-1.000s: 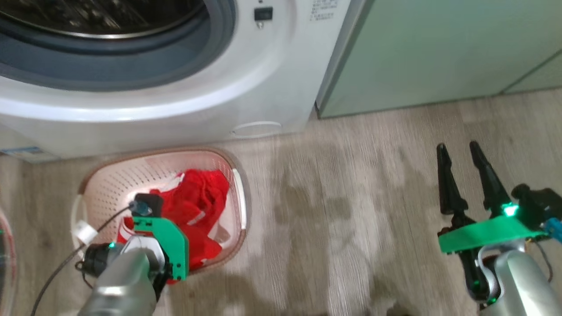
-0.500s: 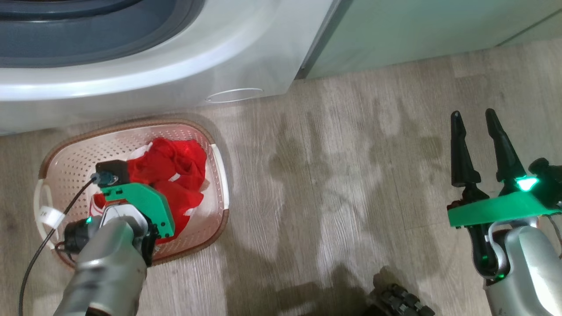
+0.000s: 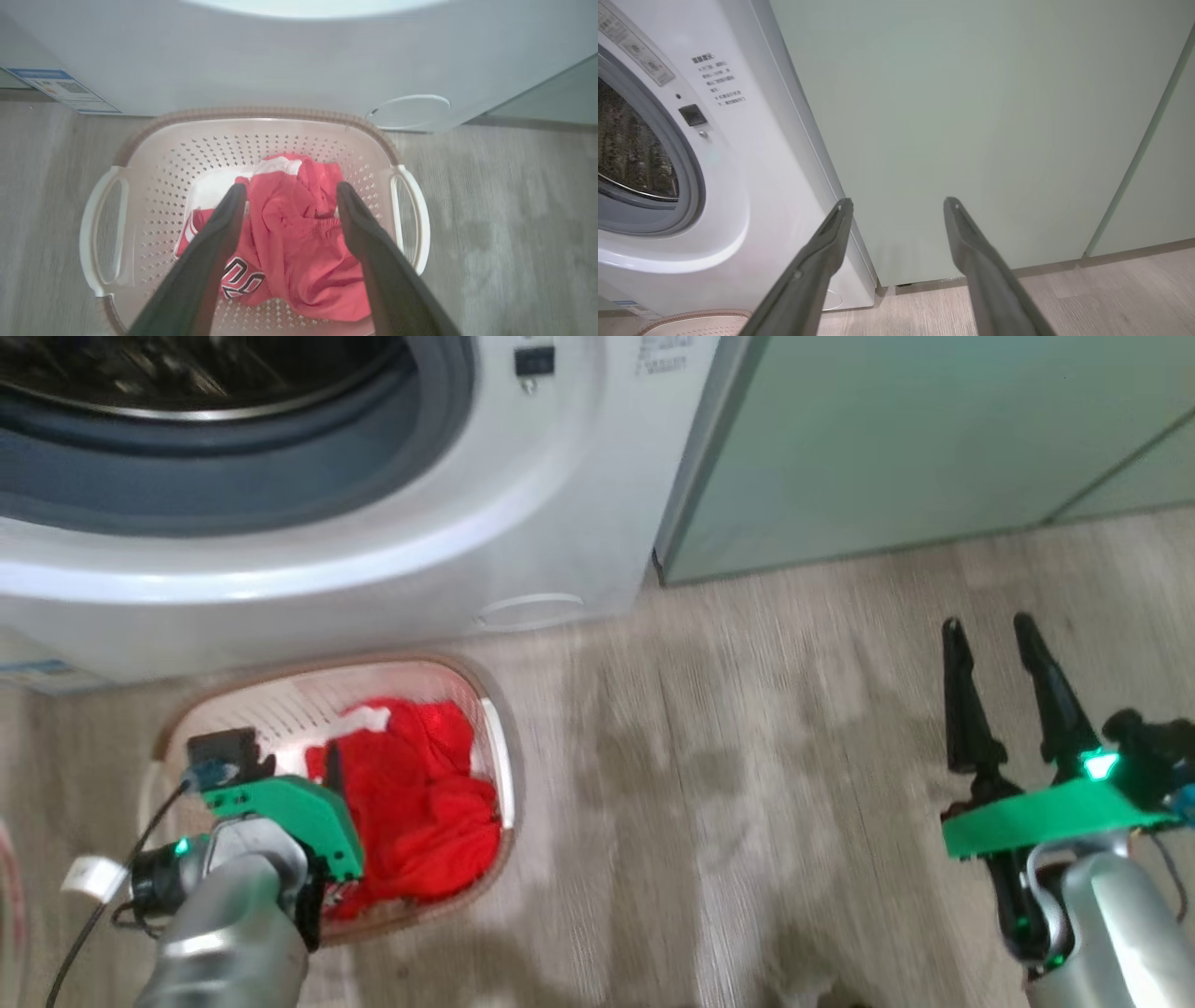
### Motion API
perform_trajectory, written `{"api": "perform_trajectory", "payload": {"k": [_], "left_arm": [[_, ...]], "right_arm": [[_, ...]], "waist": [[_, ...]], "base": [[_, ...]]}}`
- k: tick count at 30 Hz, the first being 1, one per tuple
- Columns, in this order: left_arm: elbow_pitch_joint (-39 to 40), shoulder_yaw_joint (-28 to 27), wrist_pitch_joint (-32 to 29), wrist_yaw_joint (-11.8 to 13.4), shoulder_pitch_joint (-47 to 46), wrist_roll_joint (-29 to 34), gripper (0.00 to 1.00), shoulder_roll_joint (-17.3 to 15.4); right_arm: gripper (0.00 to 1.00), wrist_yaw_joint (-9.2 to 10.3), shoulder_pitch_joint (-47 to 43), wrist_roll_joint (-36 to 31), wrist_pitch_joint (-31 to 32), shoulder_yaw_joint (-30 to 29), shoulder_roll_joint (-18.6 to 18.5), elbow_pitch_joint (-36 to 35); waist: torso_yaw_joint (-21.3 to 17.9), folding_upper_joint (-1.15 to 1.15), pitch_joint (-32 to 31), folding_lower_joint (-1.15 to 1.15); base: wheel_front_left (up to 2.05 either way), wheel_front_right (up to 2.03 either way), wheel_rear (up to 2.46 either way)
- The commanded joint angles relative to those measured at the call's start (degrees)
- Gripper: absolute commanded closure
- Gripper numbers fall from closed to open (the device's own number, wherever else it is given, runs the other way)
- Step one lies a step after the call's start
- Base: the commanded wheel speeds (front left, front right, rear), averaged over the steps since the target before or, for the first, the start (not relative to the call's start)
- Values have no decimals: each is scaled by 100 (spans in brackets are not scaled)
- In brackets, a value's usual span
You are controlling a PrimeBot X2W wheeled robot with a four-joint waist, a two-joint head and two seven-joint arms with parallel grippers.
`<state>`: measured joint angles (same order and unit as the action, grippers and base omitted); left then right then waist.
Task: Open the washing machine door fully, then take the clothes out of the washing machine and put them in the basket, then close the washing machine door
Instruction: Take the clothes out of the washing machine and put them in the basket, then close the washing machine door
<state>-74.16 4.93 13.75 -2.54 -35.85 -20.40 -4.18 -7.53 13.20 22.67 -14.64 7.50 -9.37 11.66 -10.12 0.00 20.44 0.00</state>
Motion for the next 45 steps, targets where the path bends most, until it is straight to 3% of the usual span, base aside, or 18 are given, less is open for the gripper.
{"api": "perform_trajectory", "payload": {"k": [1,11,17,22,30,45], "left_arm": [[162,-165,93,-12,41,-91,0,-226],[2281,-712,123,-174,929,171,0,-500],[3893,-1146,124,-256,1812,561,0,-327],[4753,-1386,124,-323,2445,792,0,-198],[5436,-1502,124,-410,3149,937,0,-43],[5410,-1536,125,-465,3240,961,0,39]], "right_arm": [[0,4,-132,-41,-36,118,-73,-136],[0,4,-479,-58,-36,253,-25,-2],[0,4,-716,-64,-36,171,39,3],[0,4,-903,-104,-36,105,122,-27],[0,4,-1099,-112,-36,-17,187,-72],[0,4,-1203,-162,-36,-140,275,-45]], "waist": [[146,0,-296,0],[348,0,-1121,0],[382,0,-1600,0],[384,0,-1870,0],[426,0,-2040,0],[475,0,-2116,0]], "base": [[0,0,0],[0,0,0],[0,0,0],[0,0,0],[0,0,0],[0,0,0]]}}
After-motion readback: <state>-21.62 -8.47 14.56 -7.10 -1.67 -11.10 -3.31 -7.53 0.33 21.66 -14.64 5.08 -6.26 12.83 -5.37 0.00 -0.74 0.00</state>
